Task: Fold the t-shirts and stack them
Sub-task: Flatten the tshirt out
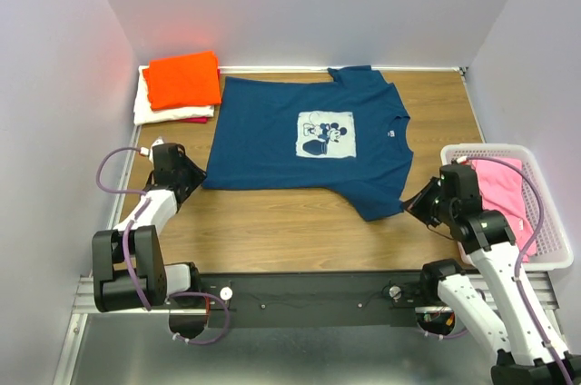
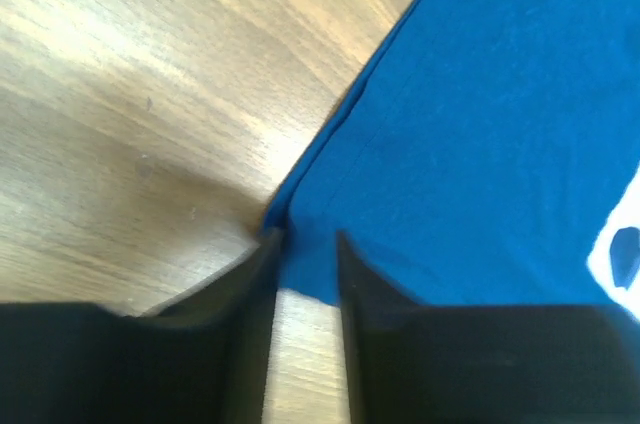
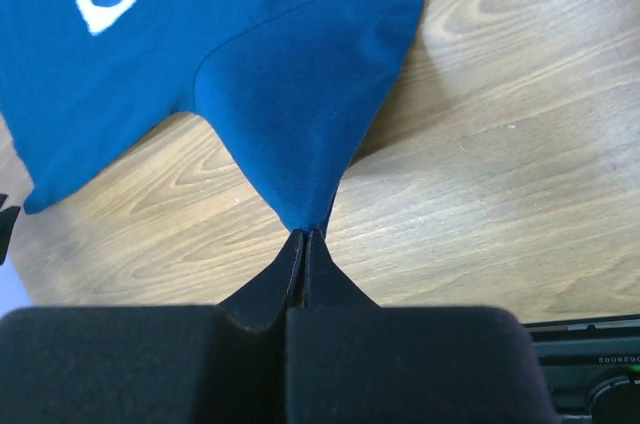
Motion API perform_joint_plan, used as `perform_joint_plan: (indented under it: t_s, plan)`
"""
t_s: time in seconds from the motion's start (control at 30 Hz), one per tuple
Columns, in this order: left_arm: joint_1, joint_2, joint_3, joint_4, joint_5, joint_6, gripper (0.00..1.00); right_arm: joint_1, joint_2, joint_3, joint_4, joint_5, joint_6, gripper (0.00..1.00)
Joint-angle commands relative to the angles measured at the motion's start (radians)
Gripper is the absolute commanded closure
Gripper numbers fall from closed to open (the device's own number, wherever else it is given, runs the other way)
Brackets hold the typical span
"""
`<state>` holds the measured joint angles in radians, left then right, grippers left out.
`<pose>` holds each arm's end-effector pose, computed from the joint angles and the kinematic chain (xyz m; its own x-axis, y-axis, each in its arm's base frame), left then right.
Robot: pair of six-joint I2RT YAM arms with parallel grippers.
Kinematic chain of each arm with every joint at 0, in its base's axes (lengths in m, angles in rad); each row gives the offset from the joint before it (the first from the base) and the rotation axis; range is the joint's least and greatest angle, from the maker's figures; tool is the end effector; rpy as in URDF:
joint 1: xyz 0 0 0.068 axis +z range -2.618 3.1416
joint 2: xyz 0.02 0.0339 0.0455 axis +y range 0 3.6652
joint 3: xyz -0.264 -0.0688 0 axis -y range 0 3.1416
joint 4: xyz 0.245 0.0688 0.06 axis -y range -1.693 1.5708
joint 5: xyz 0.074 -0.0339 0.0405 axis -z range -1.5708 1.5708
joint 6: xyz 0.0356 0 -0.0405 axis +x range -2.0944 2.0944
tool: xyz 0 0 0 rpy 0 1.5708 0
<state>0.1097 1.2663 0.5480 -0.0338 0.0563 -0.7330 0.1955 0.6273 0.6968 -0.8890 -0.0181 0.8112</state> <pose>0.2435 0.0248 0.1745 -0.4589 -0.7226 -0.5170 -0.5052 0.6908 -0.5172 0.1189 0.0242 0.2652 -0.6433 0.6117 -0.4605 0.3777 0.7767 0.5041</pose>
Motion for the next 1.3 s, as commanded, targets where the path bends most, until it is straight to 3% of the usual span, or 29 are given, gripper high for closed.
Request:
perform_joint_plan:
  t_s: [0.0,0.33,0.7,0.93,1.07,1.1,1.27]
  plan:
    - [-0.001,-0.01,-0.032,0.029,-0.016,-0.005,0.52,0.002,0.038,0.026,-0.012,0.014,-0.013,0.99]
    - [-0.002,-0.051,-0.082,0.017,-0.087,-0.036,0.51,0.002,0.16,0.121,0.039,0.098,-0.064,0.99]
    - [-0.019,-0.045,-0.109,0.063,-0.061,-0.054,0.63,0.004,0.249,0.161,0.09,0.104,-0.104,1.0]
    - [-0.03,0.002,-0.099,0.095,-0.021,-0.054,0.75,0.004,0.252,0.15,0.094,0.112,-0.109,1.0]
    - [-0.033,0.016,-0.094,0.106,-0.004,-0.045,0.92,0.002,0.232,0.152,0.088,0.124,-0.107,1.0]
    - [-0.033,0.015,-0.092,0.103,0.007,-0.042,1.0,0.004,0.224,0.152,0.082,0.13,-0.107,1.0]
    - [-0.033,-0.048,-0.091,0.058,0.002,-0.023,1.0,0.004,0.16,0.164,-0.007,0.152,-0.101,1.0]
